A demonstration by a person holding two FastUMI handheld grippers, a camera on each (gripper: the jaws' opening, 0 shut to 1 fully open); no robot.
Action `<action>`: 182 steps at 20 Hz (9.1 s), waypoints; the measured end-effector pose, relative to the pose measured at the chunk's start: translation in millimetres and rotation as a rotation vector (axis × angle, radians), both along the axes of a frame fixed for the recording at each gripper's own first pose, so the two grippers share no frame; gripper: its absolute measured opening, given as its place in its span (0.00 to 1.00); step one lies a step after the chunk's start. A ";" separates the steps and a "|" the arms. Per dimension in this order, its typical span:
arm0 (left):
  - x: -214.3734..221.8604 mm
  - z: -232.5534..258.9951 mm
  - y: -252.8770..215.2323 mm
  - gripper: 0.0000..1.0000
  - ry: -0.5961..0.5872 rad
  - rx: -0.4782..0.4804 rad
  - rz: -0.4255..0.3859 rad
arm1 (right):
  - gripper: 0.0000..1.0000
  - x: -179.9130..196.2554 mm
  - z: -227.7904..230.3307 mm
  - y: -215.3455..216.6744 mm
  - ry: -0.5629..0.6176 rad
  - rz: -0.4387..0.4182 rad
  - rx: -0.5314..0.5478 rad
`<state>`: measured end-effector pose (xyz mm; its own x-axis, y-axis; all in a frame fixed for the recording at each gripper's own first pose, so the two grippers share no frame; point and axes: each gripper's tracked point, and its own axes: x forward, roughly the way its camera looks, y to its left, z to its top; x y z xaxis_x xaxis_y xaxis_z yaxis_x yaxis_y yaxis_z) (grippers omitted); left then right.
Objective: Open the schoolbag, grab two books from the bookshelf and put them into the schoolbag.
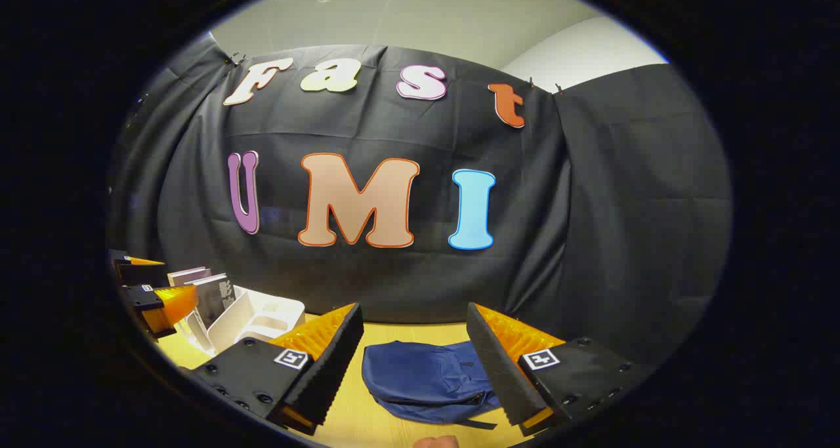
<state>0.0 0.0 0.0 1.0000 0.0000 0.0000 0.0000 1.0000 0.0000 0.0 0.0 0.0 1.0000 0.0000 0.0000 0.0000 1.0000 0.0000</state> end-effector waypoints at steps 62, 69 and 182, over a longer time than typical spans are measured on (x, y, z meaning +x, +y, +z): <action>-12.7 -20.0 96.1 0.94 0.066 -0.004 0.228 | 0.80 115.1 -305.6 44.1 0.239 0.574 -1.361; -11.8 -17.5 96.4 0.94 0.061 -0.001 0.228 | 0.17 117.2 -324.4 43.0 0.356 0.567 -1.285; 153.2 -26.2 167.6 0.33 1.021 -0.020 -0.171 | 0.03 181.2 -185.7 -91.5 0.583 0.084 0.759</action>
